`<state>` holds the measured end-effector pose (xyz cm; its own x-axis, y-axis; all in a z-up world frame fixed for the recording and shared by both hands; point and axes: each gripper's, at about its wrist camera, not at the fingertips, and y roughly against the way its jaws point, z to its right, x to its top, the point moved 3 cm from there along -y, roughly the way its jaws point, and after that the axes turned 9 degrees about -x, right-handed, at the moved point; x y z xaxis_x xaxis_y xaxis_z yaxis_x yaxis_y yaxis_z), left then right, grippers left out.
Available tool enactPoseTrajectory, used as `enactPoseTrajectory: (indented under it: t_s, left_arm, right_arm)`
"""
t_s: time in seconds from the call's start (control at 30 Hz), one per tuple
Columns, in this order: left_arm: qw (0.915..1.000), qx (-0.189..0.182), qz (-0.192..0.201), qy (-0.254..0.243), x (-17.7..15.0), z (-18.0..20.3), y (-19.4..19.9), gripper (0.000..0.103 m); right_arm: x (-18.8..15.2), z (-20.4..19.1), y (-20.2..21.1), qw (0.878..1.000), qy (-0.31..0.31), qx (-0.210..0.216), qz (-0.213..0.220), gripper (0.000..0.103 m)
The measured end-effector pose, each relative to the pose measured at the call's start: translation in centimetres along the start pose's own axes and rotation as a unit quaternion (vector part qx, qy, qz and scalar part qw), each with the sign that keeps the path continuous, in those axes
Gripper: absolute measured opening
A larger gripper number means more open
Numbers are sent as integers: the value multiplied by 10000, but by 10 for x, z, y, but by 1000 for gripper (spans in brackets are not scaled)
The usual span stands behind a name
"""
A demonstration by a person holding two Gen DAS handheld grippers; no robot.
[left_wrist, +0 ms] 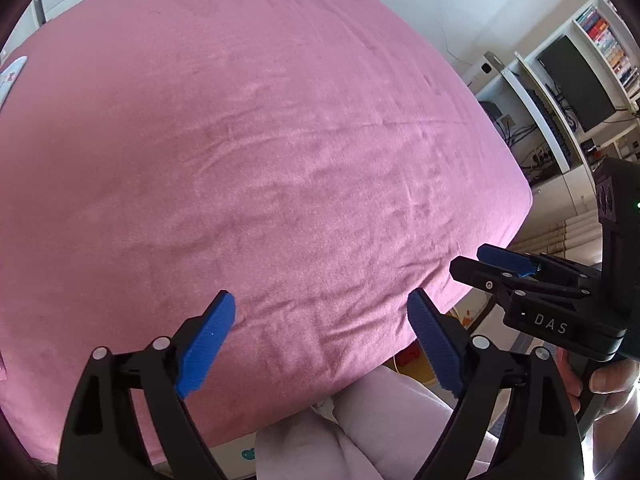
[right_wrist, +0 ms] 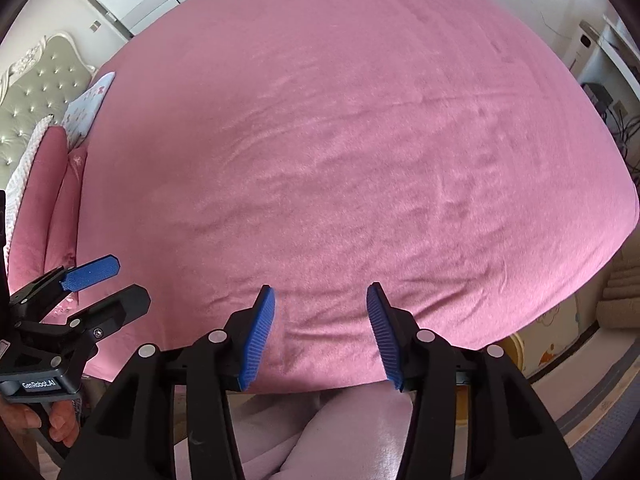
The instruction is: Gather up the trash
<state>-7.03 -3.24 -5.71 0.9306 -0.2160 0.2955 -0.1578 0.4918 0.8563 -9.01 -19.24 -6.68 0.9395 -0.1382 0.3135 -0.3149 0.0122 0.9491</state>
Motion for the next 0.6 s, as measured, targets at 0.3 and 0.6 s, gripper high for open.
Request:
enactPoseTrajectory:
  t_s: [0.3,0.6]
  left_arm:
    - [9906,531,1127,558,15,-11,64,95]
    - [9725,945,1874,1012,25,-6,109,99]
  right_arm:
    - [40,-9,35,9970,524,94,570,67]
    - [58,-13,64,9899,976,2,1031,85]
